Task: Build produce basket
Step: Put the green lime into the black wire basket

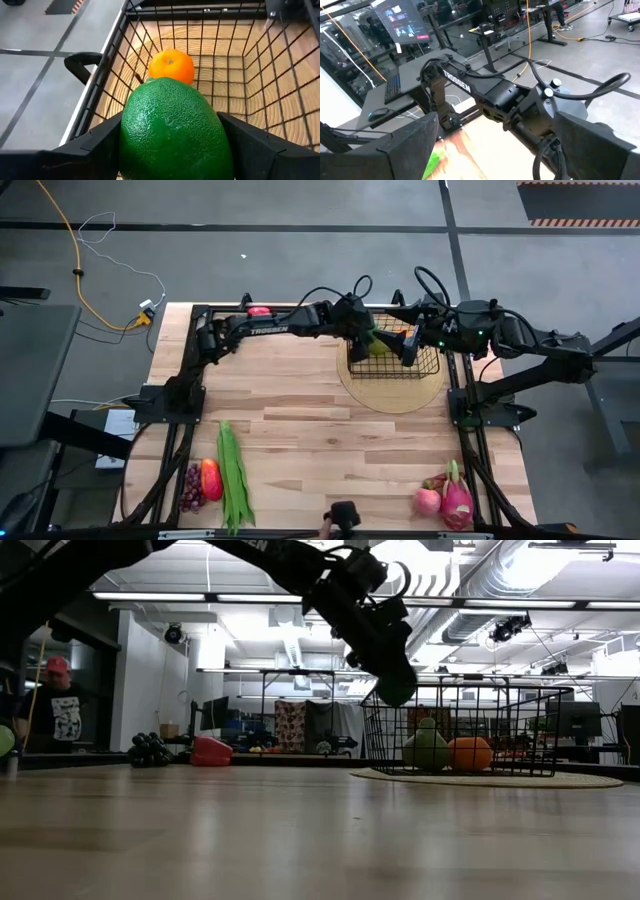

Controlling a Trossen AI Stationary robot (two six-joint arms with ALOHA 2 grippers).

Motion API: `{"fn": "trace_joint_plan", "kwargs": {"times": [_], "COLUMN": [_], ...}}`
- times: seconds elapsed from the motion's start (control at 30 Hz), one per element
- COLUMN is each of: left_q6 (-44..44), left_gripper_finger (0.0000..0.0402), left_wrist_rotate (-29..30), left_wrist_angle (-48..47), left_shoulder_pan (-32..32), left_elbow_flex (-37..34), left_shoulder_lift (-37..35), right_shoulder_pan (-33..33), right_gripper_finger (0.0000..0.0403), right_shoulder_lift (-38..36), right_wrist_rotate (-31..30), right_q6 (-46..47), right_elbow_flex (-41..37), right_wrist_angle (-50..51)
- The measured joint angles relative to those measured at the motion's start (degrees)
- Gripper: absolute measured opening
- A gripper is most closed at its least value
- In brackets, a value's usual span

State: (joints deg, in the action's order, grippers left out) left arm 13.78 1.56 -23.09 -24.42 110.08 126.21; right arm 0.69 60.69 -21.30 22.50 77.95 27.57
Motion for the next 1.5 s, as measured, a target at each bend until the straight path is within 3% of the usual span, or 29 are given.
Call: {"fn": "trace_joint_plan", "kwargs": {"times": [0.3,0.5,0.77,1.17,1.5], "left_q6": [1.5,-1.4,5.0,6.8,6.8], "left_gripper_finger": [0.0276,0.0276,0.0276,0.0277,0.0343], "left_wrist_rotate": [-1.8,2.1,2.5,1.9,4.0], "left_wrist_angle": [-0.5,2.1,1.5,1.5,1.6], "left_shoulder_pan": [-1.1,-0.9,-0.9,-1.4,-1.5], "left_elbow_flex": [-0.5,-0.5,-0.5,-0.5,-0.5], "left_shoulder_lift": [0.0,0.0,0.3,3.0,3.8], "right_shoulder_pan": [0.0,0.0,0.0,0.0,0.0], "right_gripper_finger": [0.0384,0.0384,0.0384,0.0384,0.0384], "right_shoulder_lift": [0.0,0.0,0.0,0.5,1.3], "right_wrist_rotate": [0.0,0.0,0.0,0.0,-0.1], "right_q6": [0.0,0.0,1.0,1.0,1.0], "right_elbow_flex": [0.0,0.0,0.0,0.0,0.0], "right_wrist_angle": [0.0,0.0,0.0,-2.0,-2.5]}}
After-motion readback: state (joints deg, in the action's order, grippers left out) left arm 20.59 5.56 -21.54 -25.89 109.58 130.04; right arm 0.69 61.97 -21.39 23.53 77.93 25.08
